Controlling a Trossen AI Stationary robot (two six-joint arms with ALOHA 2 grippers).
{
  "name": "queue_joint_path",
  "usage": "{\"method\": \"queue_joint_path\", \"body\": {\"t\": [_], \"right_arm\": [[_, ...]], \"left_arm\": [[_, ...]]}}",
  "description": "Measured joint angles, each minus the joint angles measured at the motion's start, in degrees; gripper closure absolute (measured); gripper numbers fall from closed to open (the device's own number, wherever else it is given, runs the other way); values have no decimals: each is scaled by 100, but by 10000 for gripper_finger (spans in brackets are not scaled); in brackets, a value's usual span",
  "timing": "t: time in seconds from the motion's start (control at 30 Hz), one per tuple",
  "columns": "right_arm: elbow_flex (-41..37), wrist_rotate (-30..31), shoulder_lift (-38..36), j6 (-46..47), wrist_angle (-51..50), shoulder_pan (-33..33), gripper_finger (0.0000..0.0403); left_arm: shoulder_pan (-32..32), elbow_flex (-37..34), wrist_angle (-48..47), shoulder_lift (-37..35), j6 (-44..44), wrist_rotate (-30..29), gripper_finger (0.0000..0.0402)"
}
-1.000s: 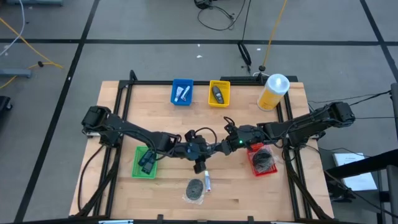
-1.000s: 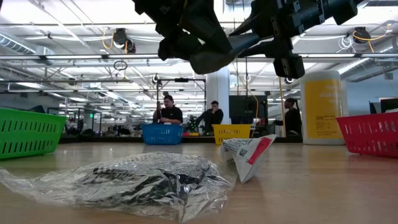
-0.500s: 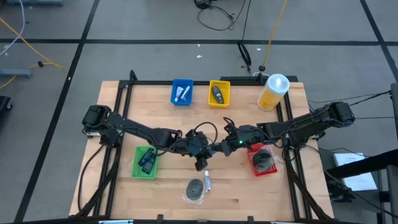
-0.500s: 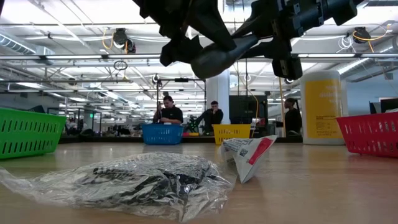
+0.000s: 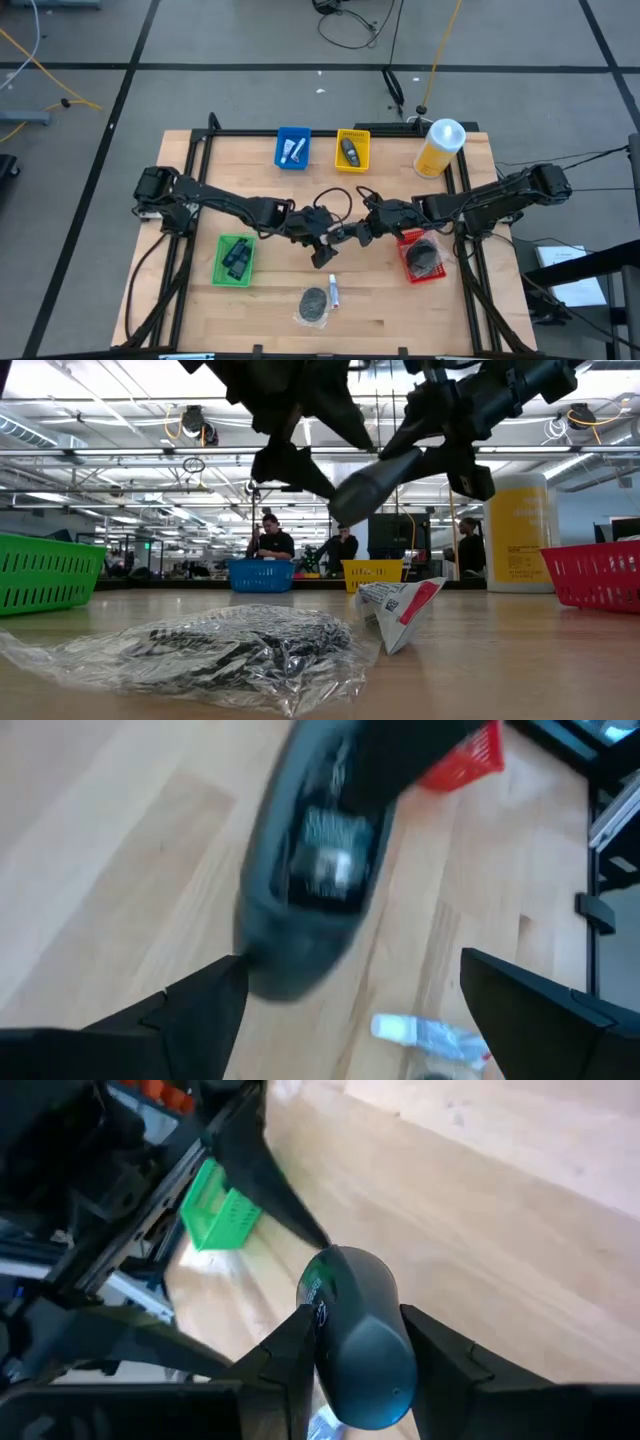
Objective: Pick & Place Travel size toiletries
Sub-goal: Put the gray deodorant into the yellow basket
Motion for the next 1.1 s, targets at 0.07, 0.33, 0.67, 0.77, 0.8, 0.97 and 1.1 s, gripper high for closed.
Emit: {"method": "queue_joint_path", "body": {"t": [0.07,0.33,0.67,0.77,0.8,0.97,1.1], "right_arm": [[0,16,-20,-45,-127,-102,292],[0,259,-40,-373,-175,-598,292],[0,973,-40,-1068,182,-1404,292],[3,1223,-40,-1294,459,-1613,292],[4,1309,-40,-1390,526,-1682,292],[7,1833,-40,-2022,832,-2017,292],[7,2330,-40,-2591,920,-2267,291]], "left_arm": [[49,0,-209,-41,-49,135,44],[157,0,-1164,-654,111,-207,61],[342,0,-1967,-1792,658,-644,72],[376,0,-2401,-2022,832,-848,69],[393,0,-2457,-2095,869,-895,69],[495,4,-2932,-2304,917,-966,69],[571,9,-2980,-2379,1082,-923,69]]}}
